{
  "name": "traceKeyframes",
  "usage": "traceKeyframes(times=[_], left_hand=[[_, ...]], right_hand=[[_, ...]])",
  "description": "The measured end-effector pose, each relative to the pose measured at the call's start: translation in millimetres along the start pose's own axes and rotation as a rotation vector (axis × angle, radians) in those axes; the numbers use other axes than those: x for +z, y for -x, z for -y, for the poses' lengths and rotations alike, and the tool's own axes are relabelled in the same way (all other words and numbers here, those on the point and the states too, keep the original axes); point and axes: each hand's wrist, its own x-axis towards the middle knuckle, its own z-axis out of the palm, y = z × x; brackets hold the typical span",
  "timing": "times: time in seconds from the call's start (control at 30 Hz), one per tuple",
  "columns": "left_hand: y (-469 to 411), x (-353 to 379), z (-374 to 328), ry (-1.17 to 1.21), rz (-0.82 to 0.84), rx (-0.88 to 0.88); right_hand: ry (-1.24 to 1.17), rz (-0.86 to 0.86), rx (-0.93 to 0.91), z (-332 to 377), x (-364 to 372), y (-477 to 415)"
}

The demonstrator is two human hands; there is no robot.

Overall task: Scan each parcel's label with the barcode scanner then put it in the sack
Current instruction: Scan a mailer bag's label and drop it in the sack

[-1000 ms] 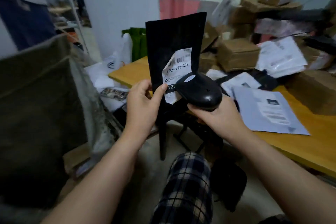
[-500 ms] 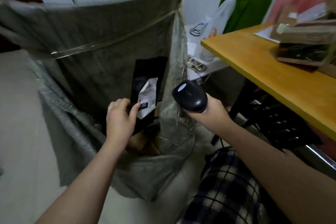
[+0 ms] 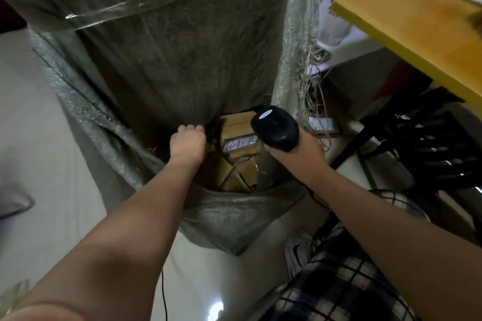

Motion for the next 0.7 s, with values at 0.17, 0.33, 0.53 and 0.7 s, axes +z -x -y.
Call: traceKeyframes(times=[0.17, 0.33, 0.53, 0.7], left_hand=[[4.6, -31.8, -44.3, 0.051, -0.22, 0.228], [19.5, -88.1, -102.4, 0.127, -0.428, 0.464], [56.7, -142.3, -186.8, 0.31, -0.566, 0.758], [99.3, -166.8, -268.5, 0.405, -0.561, 1.016]], right_hand=[[-0.038, -0.115, -0.04, 3.4, -26.8, 11.0], [-0.072, -0.374, -0.084, 13.0, -71.4, 29.7], [-0.076, -0.61, -0.144, 29.6, -154.8, 89.7], [-0.04, -0.832, -0.112, 25.6, -214.3, 161.0]])
